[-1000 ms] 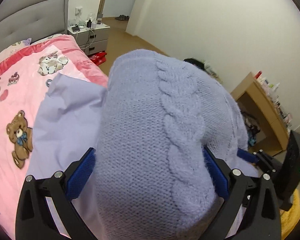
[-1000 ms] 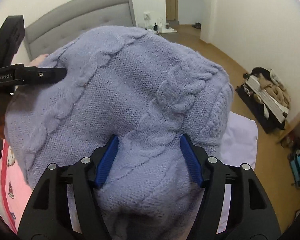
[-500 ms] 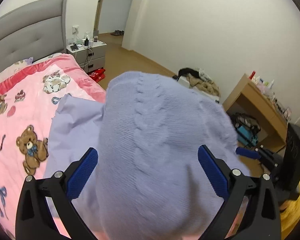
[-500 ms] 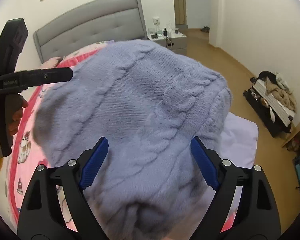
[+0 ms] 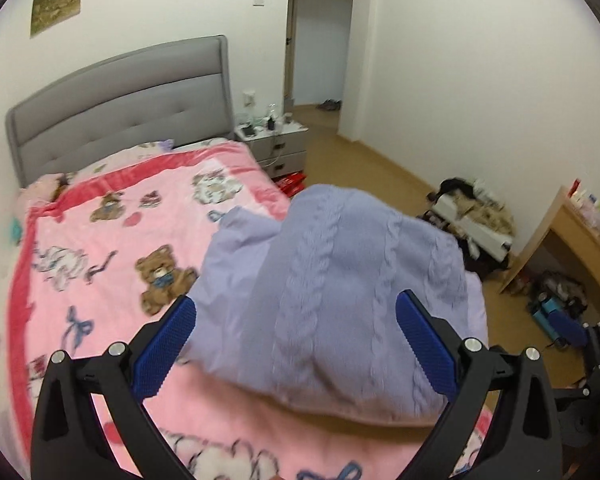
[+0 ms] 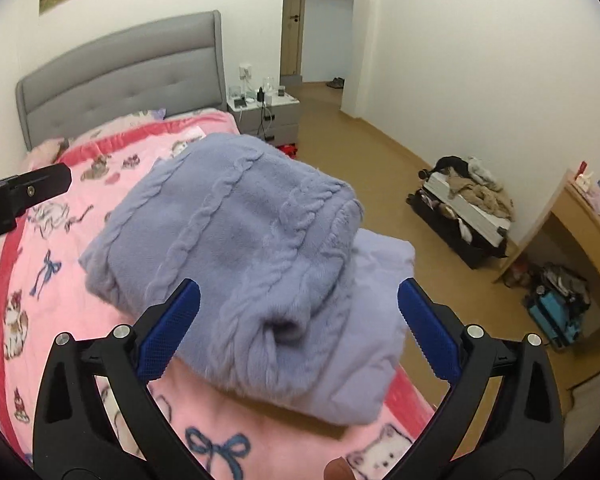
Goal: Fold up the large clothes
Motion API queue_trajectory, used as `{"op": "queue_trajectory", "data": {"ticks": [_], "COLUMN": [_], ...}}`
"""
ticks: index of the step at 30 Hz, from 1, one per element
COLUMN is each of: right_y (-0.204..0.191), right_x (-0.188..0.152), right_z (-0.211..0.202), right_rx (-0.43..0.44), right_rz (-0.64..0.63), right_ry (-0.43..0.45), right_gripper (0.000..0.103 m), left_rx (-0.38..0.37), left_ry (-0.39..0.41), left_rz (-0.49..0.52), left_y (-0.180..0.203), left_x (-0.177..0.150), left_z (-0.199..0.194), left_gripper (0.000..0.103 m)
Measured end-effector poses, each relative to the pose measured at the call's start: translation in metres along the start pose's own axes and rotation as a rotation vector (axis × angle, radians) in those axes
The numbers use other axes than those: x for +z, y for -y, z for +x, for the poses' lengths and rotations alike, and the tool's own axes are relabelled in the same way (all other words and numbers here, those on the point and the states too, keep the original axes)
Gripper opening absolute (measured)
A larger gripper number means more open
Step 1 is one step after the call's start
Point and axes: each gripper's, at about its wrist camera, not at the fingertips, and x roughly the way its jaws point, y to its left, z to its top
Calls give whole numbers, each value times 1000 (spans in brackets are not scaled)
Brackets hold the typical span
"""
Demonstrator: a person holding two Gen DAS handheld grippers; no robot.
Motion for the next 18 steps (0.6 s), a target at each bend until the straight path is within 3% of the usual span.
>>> {"op": "queue_trajectory", "data": {"ticks": [5, 10, 18], "right_y": [5, 12, 24], "right_x": [-9, -19, -29], "right_z": [-34, -57, -73], "right_rx": [46, 22, 66], "right_rz": [60, 73, 144], "right_ry": [-15, 11, 3], "right_gripper": [95, 95, 95], "left_rx": [9, -18, -34], "left_ry": [-14, 18, 56], "left_rz": [-7, 56, 101], "left_y": [8, 19, 34], "left_x": [-15, -23, -29], "left_z": [-32, -57, -81], "left_gripper": [99, 99, 99]}}
